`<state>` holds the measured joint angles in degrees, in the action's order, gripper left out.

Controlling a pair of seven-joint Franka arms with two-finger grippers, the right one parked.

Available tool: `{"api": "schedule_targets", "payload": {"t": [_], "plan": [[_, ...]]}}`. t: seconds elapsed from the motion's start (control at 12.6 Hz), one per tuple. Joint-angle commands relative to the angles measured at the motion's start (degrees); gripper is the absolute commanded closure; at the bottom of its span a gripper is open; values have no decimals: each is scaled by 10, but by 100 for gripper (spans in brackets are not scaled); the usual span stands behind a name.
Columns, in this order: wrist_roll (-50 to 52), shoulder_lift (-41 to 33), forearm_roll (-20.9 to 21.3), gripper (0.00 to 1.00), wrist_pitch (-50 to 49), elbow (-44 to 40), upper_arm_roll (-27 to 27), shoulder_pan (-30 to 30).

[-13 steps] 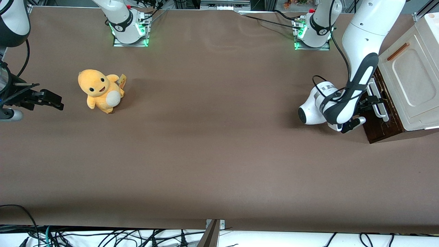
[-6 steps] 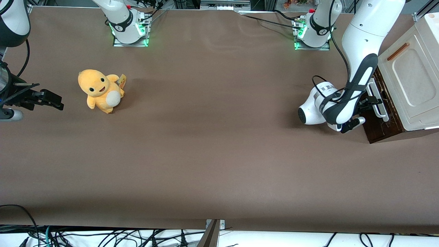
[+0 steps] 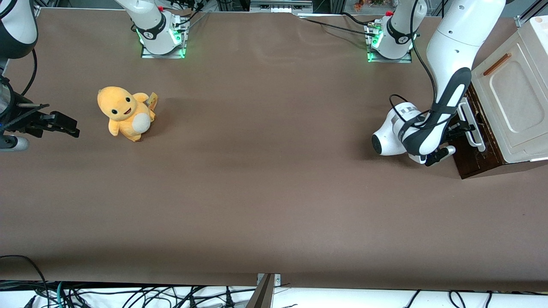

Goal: Open lower drawer with left arm only
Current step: 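Align the left gripper fingers around the white handle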

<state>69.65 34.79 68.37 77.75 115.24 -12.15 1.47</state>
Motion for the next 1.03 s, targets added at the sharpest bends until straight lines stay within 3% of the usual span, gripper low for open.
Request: {"api": "schedule_targets", "payload": {"t": [0.0,0.4,0.95], "plan": [[6,5,18,74,-3,-12,-4,-5],[6,5,17,83,-3,-13,-5,-5],[7,5,12,83,-4,-16,-6,-4]]}}
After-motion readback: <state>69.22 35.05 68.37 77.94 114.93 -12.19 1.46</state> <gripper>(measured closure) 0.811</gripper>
